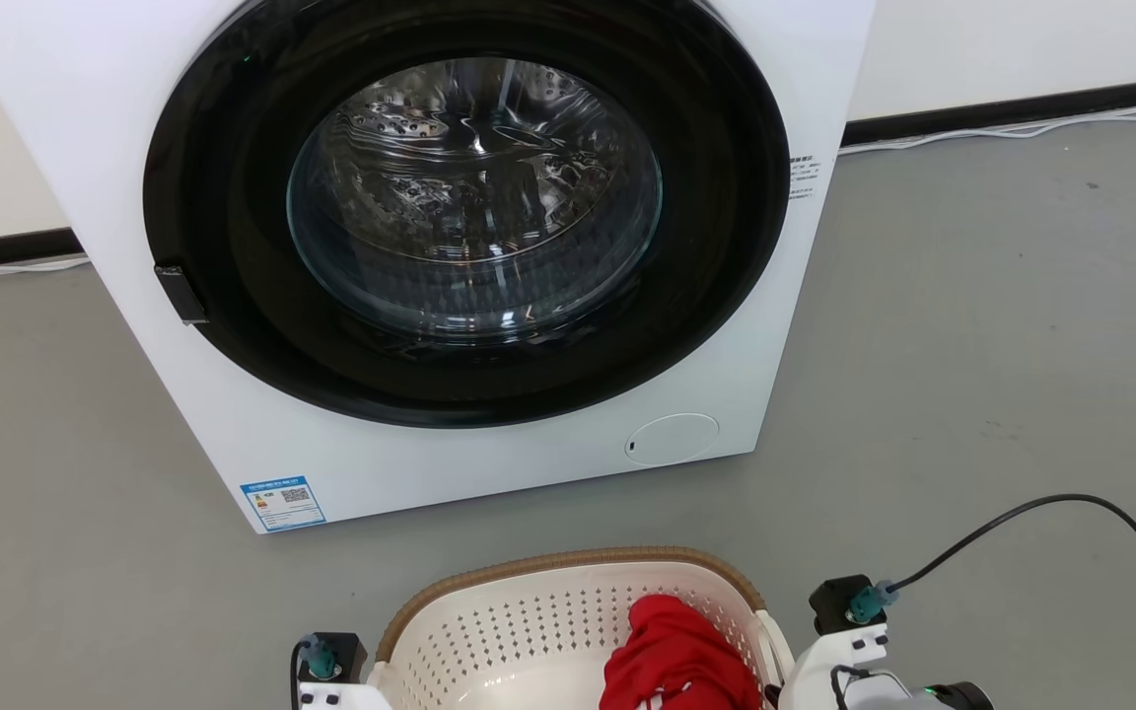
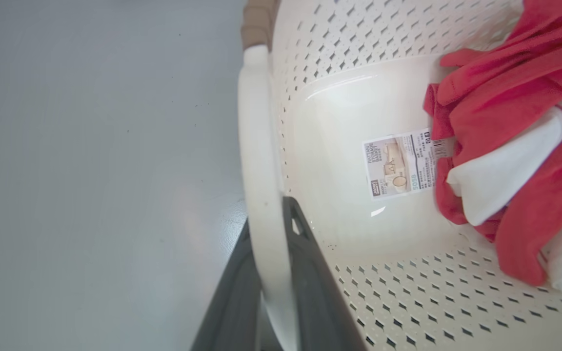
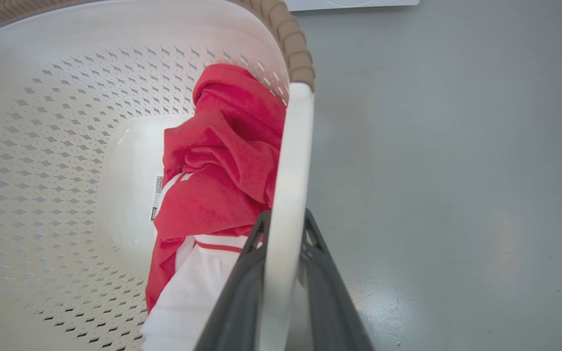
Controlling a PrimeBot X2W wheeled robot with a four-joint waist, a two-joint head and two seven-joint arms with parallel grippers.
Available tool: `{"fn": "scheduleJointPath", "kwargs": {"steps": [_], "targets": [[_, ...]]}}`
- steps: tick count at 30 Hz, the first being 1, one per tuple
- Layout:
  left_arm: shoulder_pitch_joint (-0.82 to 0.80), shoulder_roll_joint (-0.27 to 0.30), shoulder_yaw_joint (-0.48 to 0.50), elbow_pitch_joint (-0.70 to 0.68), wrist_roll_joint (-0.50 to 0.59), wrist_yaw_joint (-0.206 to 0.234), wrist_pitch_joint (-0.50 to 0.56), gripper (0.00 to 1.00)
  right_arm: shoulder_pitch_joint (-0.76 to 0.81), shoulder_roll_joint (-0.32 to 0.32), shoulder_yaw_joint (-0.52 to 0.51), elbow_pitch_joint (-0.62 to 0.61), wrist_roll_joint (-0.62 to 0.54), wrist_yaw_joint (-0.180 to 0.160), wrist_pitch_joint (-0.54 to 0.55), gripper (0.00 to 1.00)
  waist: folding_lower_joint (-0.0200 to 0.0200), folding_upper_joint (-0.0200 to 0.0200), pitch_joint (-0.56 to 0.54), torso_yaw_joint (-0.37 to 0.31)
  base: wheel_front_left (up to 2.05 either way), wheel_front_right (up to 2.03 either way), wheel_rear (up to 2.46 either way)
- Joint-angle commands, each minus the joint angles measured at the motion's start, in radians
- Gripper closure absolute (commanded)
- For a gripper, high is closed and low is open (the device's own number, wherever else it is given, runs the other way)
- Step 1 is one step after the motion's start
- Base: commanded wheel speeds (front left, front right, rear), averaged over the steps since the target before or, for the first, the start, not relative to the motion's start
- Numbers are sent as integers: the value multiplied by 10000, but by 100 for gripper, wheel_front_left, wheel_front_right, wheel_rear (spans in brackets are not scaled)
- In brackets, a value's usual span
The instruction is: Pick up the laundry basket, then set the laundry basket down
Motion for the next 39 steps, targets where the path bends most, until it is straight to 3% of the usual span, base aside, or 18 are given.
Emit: {"fn": "scheduleJointPath", "kwargs": {"steps": [1,39], "targets": [[-374,97,144,-173,-30,-21,-121,100,-277,162,183,-151,83,73,-194,100,0,-1,2,-1,0,0,0],[-736,252,-187,-173,-228,74,-149,100,-508,162,919,-43,924,73,-457,100,0,-1,408,-42,0,0,0]]}}
